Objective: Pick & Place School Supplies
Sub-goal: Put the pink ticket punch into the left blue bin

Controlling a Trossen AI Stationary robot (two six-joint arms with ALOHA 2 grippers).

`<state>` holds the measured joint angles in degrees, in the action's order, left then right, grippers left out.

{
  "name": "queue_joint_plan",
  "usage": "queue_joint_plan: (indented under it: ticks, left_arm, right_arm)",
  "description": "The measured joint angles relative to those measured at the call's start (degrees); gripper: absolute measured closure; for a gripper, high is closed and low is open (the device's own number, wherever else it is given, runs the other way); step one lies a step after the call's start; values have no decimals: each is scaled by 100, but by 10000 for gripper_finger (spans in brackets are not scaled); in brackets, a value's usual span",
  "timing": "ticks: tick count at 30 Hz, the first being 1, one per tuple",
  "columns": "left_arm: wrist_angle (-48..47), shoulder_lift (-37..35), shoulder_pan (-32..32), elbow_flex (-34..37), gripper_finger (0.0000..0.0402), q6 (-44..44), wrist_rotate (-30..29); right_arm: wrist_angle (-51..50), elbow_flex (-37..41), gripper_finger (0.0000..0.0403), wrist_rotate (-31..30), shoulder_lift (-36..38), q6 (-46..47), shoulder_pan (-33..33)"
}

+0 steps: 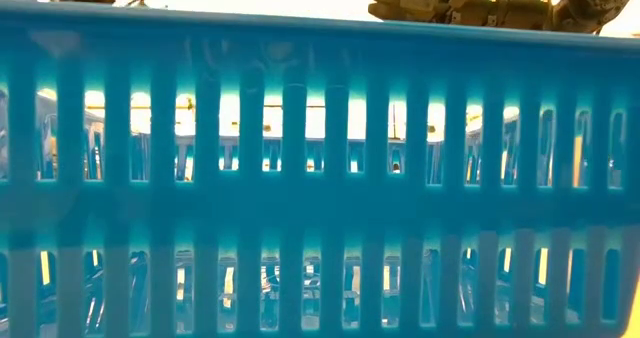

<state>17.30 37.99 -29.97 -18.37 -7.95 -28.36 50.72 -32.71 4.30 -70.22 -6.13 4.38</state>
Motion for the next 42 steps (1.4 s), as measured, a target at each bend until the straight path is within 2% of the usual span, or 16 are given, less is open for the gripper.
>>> queue_joint_plan:
  ticks: [5,17,25,31,39,42]
  left_arm:
    - [-181,31,-534,296,324,-317,129]
    - [-193,33,-1331,952,324,-417,516]
    - [1041,33,-1918,1762,324,-796,1211]
    - [1024,33,-2175,1744,324,-840,1482]
    - [953,73,-2429,1744,321,-1326,1564]
    - [922,166,-2449,1742,310,-1366,1654]
  right_arm:
    - [-30,0,246,1,0,-10,0]
    - [-135,0,245,-3,-2,-38,2]
    - [-138,1,245,-3,-2,-38,2]
    - [-134,2,245,-8,-2,-39,11]
    - [-134,2,245,-23,-2,-57,13]
    - [-134,2,245,-23,-2,-57,13]
